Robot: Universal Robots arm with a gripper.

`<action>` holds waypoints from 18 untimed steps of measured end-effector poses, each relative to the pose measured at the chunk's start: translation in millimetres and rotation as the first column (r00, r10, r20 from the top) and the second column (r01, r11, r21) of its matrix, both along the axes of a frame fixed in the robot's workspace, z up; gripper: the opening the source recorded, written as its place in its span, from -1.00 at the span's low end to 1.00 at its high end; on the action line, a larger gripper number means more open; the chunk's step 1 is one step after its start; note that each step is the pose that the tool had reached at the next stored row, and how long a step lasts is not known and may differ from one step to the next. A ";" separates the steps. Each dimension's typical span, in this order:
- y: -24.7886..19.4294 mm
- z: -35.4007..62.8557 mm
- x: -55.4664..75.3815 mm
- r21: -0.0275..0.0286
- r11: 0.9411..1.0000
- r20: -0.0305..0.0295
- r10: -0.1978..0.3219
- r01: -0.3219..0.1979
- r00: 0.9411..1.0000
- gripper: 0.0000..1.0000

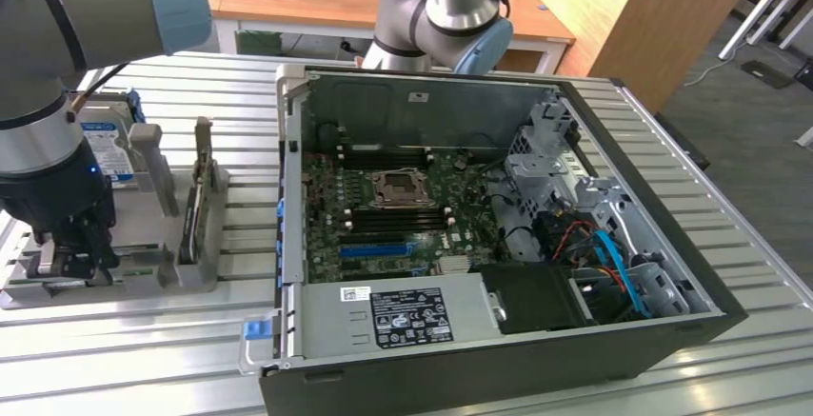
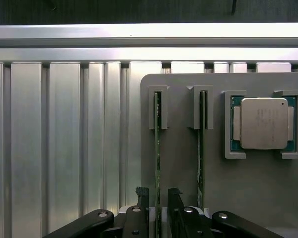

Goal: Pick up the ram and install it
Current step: 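Pick up the ram and move it above insertion slot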

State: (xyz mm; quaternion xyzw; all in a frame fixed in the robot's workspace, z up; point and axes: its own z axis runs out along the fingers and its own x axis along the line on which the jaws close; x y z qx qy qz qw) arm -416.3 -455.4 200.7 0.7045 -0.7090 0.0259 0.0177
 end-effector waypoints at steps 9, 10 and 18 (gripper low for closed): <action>0.0 0.0 0.1 0.000 1.000 0.000 0.000 0.000 1.000 -0.40; 0.0 0.0 0.1 0.000 1.000 0.000 0.000 0.000 1.000 -0.40; 0.0 0.0 0.1 0.000 1.000 0.000 0.000 0.000 1.000 -0.58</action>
